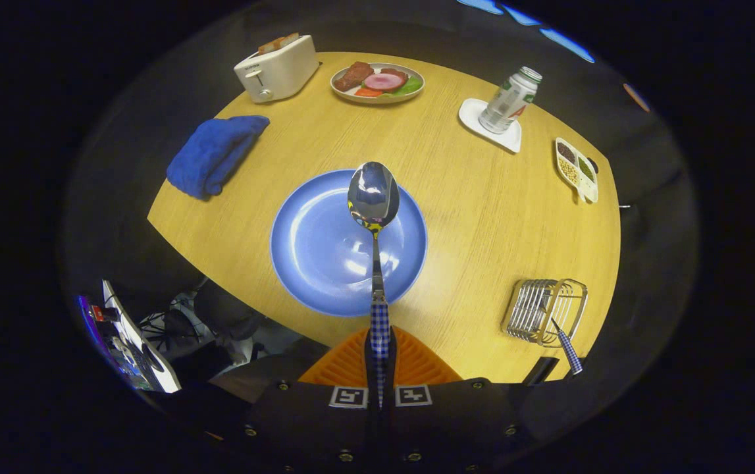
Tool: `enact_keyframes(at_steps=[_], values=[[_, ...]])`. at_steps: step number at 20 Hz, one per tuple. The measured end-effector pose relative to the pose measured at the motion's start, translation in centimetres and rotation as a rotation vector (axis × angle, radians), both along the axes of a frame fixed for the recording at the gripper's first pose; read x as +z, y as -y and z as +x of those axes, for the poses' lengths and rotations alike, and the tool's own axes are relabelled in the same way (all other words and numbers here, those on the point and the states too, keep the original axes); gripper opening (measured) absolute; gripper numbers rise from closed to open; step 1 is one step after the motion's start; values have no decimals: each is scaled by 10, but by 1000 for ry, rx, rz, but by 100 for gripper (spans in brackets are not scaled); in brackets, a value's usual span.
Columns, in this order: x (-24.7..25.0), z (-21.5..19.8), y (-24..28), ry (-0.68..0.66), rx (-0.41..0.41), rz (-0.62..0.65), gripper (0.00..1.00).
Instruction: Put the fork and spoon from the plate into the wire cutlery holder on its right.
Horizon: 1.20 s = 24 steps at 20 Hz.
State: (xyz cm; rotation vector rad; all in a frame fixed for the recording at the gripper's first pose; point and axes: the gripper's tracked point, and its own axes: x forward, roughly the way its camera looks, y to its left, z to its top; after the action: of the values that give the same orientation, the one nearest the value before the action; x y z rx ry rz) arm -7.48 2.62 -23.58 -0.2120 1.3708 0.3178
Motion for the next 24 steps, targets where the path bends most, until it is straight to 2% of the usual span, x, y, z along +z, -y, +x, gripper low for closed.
enact_keyframes(at_steps=[9, 16, 24], values=[[20, -21, 67, -9, -142, -32, 1], [35, -30, 132, -4, -204, -99, 1], [33, -41, 176, -47, -258, -148, 1]])
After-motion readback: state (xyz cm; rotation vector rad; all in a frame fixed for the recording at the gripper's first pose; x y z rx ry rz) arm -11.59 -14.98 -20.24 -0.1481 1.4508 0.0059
